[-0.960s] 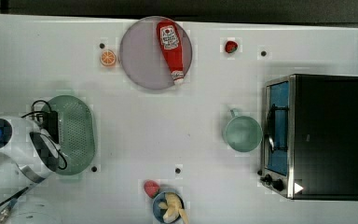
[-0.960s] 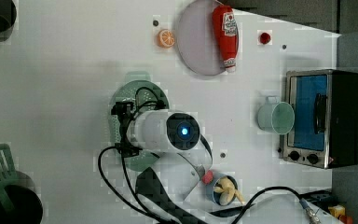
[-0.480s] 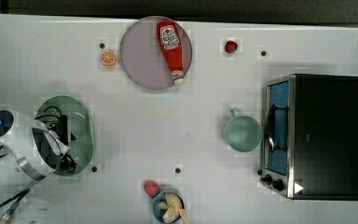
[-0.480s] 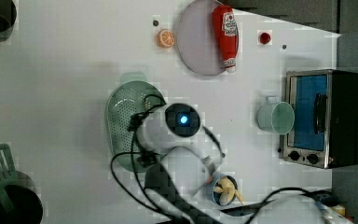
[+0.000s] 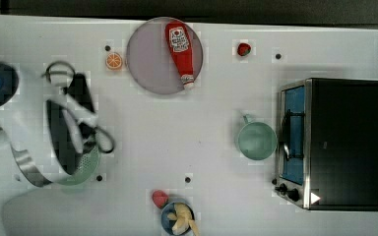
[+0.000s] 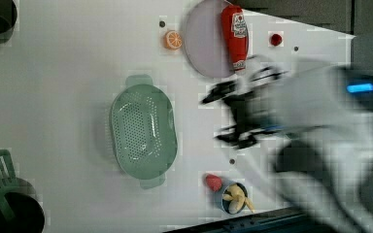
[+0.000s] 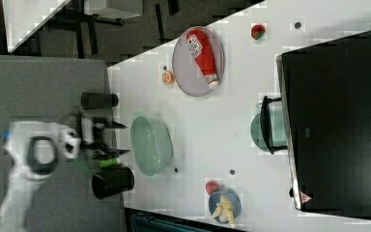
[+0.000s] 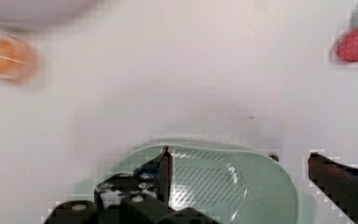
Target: Drag strainer right to left.
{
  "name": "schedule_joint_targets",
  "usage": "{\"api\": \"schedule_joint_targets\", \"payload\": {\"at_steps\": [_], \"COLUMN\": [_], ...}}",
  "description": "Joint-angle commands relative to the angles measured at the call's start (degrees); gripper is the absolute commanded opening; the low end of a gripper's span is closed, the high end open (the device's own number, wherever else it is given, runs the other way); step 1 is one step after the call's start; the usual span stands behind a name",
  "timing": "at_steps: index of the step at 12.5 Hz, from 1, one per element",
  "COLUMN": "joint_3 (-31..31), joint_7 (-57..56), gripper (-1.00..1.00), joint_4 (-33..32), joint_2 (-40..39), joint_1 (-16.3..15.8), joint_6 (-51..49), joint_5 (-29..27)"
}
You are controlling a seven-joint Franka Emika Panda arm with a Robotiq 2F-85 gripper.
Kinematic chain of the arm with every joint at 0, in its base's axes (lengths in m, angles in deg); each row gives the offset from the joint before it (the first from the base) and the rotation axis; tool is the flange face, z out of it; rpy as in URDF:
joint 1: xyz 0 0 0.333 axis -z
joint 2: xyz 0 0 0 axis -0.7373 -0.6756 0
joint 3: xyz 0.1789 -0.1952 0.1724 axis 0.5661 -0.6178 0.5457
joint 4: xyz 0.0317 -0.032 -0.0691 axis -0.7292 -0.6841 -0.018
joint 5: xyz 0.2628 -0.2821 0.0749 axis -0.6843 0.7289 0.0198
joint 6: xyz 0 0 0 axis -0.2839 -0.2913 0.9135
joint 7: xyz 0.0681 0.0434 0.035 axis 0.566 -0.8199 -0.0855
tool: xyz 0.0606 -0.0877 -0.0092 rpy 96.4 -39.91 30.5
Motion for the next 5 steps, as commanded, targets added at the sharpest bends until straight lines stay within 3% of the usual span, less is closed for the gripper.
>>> {"api": "schedule_joint_targets", "payload": {"at_steps": [1,5], "joint_3": [-8.2,-19.0], "joint_7": [-16.6,-38.6], "gripper": [1.0,1.0], "joint_4": [0.4,2.6], "joint_2": [8.2,16.5], "joint_1": [2.3,4.3], "joint_6": [-2.8,-10.4], "joint_5": [0.2,8.8]}}
